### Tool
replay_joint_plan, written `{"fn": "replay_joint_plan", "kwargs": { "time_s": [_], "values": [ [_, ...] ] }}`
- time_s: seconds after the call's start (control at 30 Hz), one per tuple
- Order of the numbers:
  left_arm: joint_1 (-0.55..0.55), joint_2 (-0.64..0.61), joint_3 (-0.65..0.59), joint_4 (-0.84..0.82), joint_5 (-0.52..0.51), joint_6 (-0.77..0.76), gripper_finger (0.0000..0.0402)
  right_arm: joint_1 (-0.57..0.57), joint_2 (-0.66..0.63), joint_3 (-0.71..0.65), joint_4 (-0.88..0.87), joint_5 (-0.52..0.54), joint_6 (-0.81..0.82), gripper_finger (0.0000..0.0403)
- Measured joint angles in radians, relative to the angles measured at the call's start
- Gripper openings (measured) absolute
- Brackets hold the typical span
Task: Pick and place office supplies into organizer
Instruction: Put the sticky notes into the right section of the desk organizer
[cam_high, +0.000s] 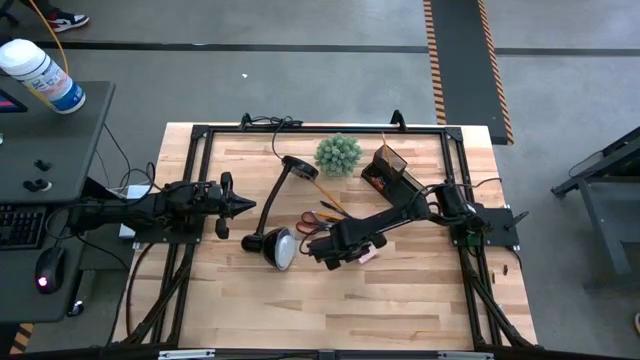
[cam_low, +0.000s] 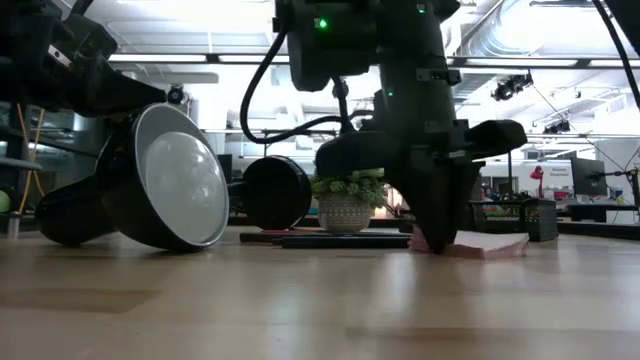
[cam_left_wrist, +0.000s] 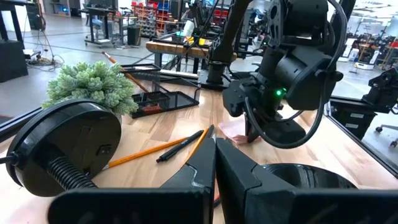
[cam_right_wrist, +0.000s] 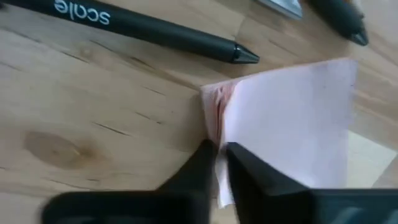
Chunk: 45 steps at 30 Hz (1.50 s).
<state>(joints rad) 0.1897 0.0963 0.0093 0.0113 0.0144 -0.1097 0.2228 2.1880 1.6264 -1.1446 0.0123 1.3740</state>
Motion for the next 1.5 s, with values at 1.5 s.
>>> {"fn": "replay_joint_plan", "kwargs": {
  "time_s": [1.5],
  "values": [
    [0.000, 0.000, 0.000, 0.000, 0.000, 0.000, 0.0001, -0.062, -0.030, 0.219, -0.425, 0.219, -0.223, 0.0000]
  ]
}}
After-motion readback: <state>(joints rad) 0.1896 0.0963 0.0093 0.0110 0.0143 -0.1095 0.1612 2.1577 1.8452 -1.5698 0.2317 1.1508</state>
